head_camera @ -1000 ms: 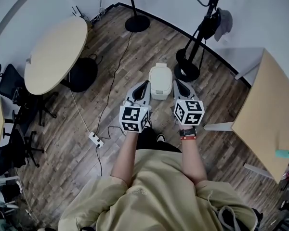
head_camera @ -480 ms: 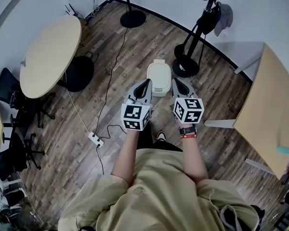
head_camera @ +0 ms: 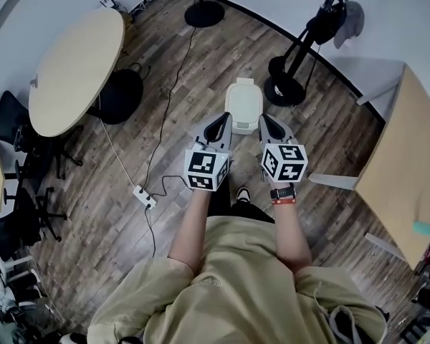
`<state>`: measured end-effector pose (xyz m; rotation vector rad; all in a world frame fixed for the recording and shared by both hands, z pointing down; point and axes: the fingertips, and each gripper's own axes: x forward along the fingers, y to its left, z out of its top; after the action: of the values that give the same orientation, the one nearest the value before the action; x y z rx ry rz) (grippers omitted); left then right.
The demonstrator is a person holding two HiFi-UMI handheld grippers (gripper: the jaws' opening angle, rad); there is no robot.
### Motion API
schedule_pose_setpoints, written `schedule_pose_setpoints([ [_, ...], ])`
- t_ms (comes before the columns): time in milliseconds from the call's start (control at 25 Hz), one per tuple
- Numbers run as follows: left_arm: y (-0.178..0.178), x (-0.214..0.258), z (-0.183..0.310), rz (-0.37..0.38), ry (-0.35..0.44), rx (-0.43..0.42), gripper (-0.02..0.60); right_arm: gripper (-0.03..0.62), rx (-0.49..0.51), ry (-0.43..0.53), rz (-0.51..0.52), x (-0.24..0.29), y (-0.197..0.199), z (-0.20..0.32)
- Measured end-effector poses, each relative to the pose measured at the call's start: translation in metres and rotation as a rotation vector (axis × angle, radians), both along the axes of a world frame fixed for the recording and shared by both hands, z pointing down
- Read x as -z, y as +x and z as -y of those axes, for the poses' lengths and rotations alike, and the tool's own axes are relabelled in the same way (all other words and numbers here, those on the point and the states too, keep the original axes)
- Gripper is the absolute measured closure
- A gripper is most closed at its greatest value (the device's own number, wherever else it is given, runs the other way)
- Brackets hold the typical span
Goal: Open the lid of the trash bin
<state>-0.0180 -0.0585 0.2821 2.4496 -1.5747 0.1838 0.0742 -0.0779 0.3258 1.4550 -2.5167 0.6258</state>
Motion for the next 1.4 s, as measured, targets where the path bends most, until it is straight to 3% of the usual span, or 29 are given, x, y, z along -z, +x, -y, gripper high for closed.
schedule_pose_setpoints([
  [520, -0.02, -0.045, 0.017, -0.015, -0.076, 0.006, 0.558, 0.577, 0.019, -0.068, -0.014, -0.043, -0.023, 0.011],
  [1400, -0.013, -0.134, 0.051, 0.016, -0.2, -0.033, 0.558, 0.577, 0.02, -0.208, -0.032, -0.132, -0.021, 0.034],
])
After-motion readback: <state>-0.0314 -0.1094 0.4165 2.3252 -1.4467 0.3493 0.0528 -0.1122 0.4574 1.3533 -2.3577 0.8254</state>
